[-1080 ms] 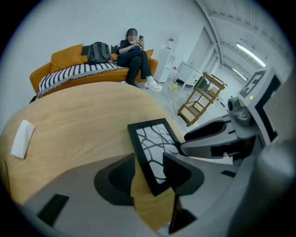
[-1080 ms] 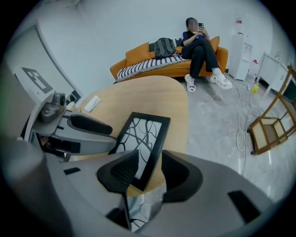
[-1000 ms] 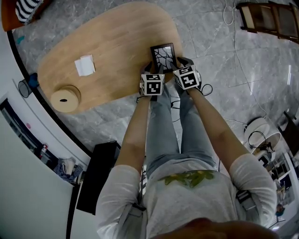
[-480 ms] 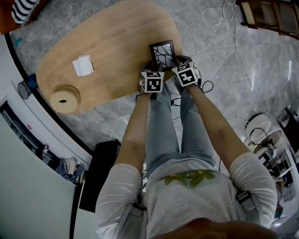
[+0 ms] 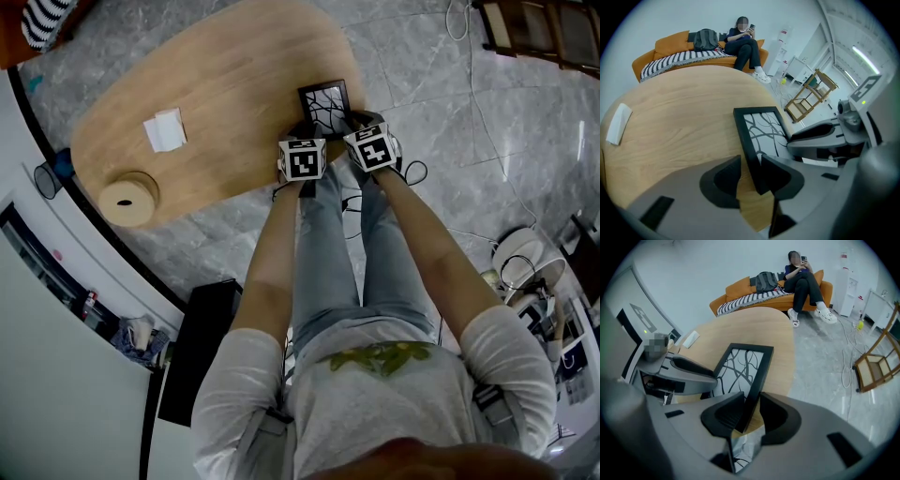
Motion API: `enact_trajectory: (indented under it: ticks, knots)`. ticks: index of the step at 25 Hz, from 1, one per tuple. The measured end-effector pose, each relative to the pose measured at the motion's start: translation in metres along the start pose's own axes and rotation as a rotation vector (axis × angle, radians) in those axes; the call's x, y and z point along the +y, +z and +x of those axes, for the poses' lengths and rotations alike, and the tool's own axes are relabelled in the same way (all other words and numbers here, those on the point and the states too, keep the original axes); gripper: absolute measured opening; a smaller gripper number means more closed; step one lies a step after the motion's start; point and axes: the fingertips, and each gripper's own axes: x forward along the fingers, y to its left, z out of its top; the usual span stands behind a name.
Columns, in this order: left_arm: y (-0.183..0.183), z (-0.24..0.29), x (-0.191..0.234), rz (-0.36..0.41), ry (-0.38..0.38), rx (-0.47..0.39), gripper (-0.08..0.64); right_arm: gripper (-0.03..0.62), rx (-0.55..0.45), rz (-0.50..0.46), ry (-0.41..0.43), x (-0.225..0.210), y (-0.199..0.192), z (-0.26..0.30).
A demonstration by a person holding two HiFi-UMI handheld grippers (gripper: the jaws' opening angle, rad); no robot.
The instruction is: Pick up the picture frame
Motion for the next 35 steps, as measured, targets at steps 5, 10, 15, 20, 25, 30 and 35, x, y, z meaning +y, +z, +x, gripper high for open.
enact_trajectory:
  ticks: [5,10,15,20,25,30,35]
  knots:
    - [0.001,0.001,-0.005,0.006,-0.001,0.008,0.107,0.114,0.006,-0.002,0.016,-0.002,0.000,-0.001]
    - [0.000,0.000,-0.005,-0.020,0.001,0.009,0.103,0.109,0.012,0.007,0.009,-0.001,0.000,-0.002]
    - [0.001,0.000,-0.004,-0.018,-0.007,0.015,0.101,0.106,0.020,0.021,0.012,-0.001,0.001,-0.002]
    - [0.001,-0.003,-0.003,-0.053,-0.014,0.019,0.097,0.100,0.032,0.060,0.026,0.000,0.000,-0.002]
    - [0.002,-0.010,-0.005,-0.085,-0.028,0.035,0.097,0.095,0.025,0.093,0.034,0.002,0.003,-0.010]
    - [0.008,-0.023,-0.008,-0.083,-0.025,0.025,0.097,0.095,0.014,0.091,0.041,0.005,0.011,-0.022]
    - [0.015,-0.040,-0.012,-0.104,-0.034,0.019,0.097,0.095,0.022,0.077,0.038,0.011,0.020,-0.039]
